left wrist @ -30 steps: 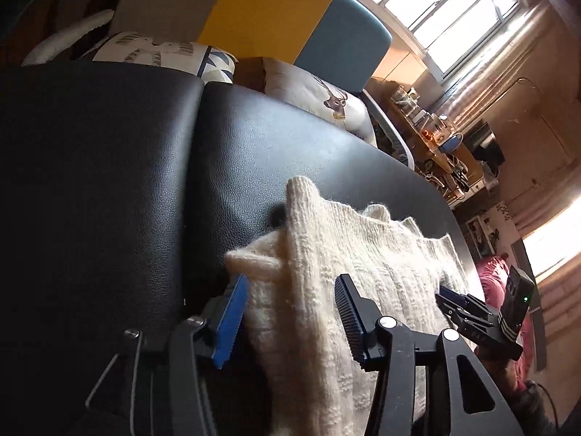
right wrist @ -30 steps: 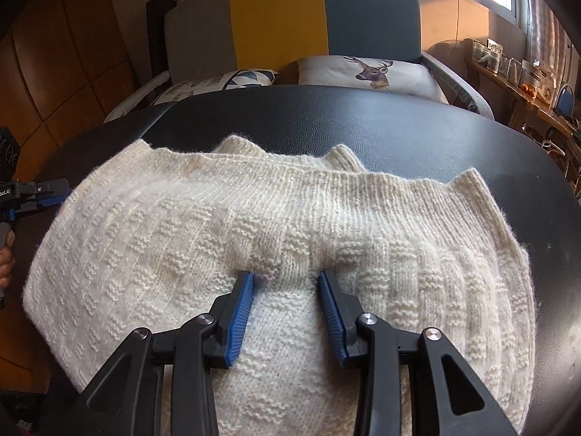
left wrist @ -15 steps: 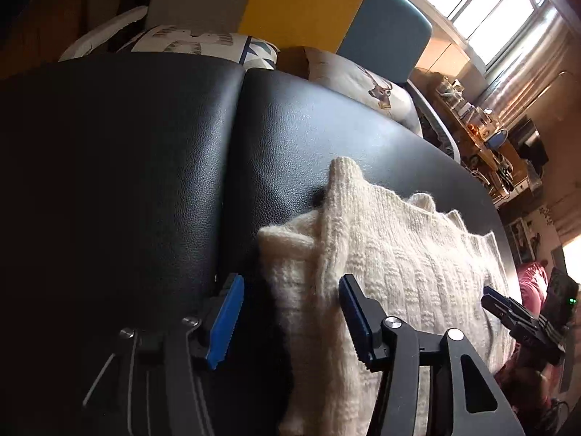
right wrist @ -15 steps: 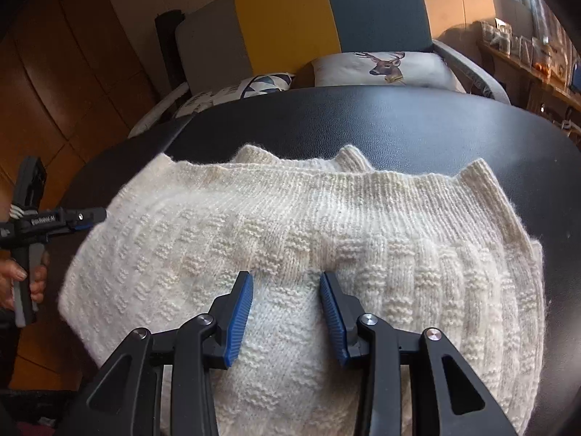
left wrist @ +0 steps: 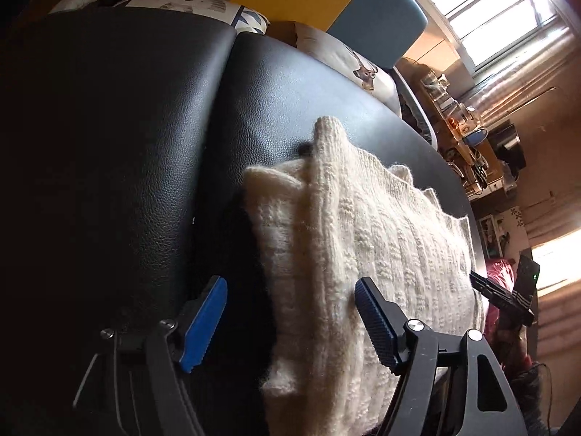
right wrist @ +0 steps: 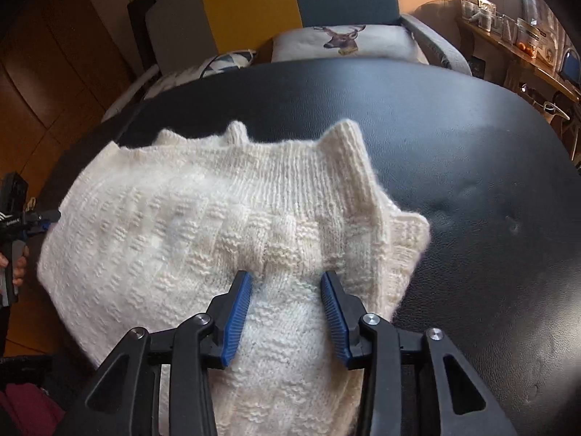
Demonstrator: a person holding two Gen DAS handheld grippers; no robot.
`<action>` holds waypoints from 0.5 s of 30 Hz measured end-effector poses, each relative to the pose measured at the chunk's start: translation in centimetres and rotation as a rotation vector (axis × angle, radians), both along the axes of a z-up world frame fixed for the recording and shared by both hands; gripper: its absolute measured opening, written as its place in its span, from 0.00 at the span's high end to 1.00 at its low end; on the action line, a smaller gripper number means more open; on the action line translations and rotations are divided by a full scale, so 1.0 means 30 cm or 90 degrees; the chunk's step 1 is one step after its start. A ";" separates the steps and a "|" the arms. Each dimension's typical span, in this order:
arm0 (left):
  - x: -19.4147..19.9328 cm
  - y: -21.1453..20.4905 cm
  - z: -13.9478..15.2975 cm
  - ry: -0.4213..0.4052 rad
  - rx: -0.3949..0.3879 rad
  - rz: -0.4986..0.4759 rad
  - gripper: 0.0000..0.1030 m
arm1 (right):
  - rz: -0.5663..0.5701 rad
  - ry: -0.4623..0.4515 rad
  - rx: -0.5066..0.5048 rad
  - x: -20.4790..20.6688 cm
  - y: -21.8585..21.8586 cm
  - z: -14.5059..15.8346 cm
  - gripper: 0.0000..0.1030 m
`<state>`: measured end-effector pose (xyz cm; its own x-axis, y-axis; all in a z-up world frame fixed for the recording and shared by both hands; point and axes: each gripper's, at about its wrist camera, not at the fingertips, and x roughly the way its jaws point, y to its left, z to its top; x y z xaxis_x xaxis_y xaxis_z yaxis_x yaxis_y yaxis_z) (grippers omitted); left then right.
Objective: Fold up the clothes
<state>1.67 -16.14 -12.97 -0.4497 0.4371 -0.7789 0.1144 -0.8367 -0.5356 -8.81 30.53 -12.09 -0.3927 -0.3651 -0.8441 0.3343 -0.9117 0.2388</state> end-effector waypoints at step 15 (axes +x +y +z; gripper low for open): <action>0.002 0.042 0.001 0.066 -0.044 -0.052 0.22 | -0.050 0.043 -0.074 0.025 0.027 -0.034 0.59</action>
<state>1.73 -14.87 -12.95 -0.4942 0.4227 -0.7596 -0.0077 -0.8759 -0.4824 -8.06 31.35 -13.10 -0.4778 -0.4243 -0.7692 0.2817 -0.9034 0.3233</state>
